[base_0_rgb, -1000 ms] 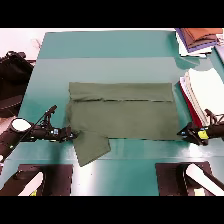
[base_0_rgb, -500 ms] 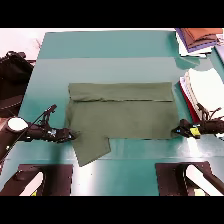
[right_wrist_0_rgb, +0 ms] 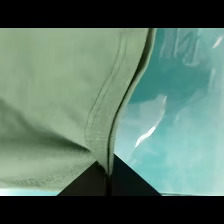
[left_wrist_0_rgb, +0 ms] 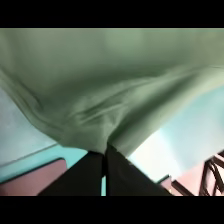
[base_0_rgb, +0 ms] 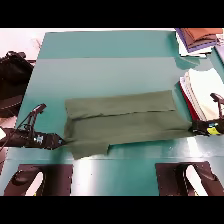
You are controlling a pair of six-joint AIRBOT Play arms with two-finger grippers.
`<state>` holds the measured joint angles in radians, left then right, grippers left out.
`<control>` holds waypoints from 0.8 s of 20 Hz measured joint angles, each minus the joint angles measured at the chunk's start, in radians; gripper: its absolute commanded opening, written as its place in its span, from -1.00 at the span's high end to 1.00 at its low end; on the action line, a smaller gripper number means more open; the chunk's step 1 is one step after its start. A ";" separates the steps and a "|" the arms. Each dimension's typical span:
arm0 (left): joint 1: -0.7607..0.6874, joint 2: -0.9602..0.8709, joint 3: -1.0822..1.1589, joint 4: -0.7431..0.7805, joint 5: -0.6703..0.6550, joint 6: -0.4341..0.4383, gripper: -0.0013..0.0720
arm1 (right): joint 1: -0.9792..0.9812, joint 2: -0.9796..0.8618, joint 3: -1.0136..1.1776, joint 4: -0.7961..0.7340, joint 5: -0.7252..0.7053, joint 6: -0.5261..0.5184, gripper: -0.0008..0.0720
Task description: Fold the shirts.
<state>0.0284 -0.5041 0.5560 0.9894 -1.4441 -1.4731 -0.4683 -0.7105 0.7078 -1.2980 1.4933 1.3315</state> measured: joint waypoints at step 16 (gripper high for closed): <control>0.001 -0.710 0.437 0.024 0.409 0.127 -0.53 | 0.294 -0.675 0.560 0.017 -0.139 0.116 -0.12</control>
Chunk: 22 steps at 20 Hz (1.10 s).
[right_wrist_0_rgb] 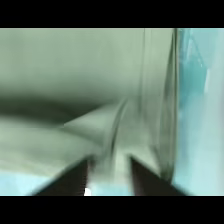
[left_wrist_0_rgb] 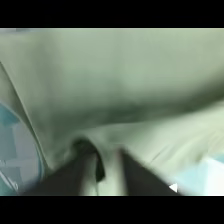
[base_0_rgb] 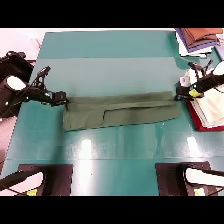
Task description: Fold the shirts.
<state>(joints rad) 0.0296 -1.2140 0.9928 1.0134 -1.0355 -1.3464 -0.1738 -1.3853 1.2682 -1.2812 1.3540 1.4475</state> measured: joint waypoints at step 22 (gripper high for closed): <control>-0.373 -0.167 0.121 -0.210 0.282 -0.097 0.91 | -0.247 -0.301 -0.090 0.384 0.019 -0.369 0.93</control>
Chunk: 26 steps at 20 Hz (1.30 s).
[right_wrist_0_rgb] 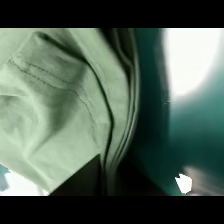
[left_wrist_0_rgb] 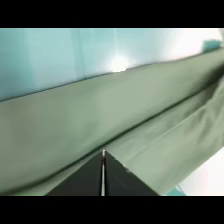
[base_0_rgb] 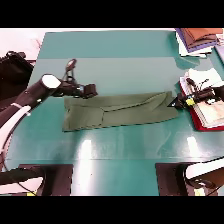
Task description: Fold the shirts.
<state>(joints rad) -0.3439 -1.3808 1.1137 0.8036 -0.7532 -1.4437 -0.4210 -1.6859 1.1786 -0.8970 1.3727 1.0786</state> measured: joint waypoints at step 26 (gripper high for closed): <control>-0.125 -0.379 0.449 0.108 -0.134 -0.068 0.91 | 0.603 0.415 0.352 0.247 -0.091 0.159 0.93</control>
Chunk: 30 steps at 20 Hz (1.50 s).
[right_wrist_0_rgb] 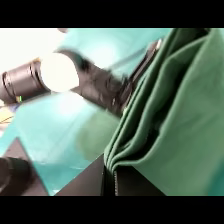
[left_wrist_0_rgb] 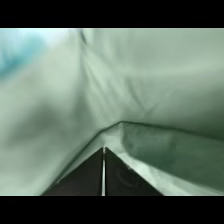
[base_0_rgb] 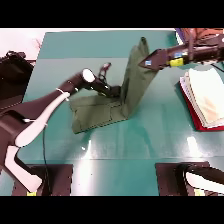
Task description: Fold the shirts.
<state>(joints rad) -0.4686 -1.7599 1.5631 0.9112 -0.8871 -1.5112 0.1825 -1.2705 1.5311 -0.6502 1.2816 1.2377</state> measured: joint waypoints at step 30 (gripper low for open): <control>0.330 0.520 -0.009 0.212 -0.182 0.052 0.90 | 0.068 -0.425 -0.365 0.077 -0.239 -0.018 -0.55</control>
<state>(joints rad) -0.1390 -1.2396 1.5543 1.1229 -1.0687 -1.4590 0.2501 -1.6958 1.1660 -0.5735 1.0428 1.2201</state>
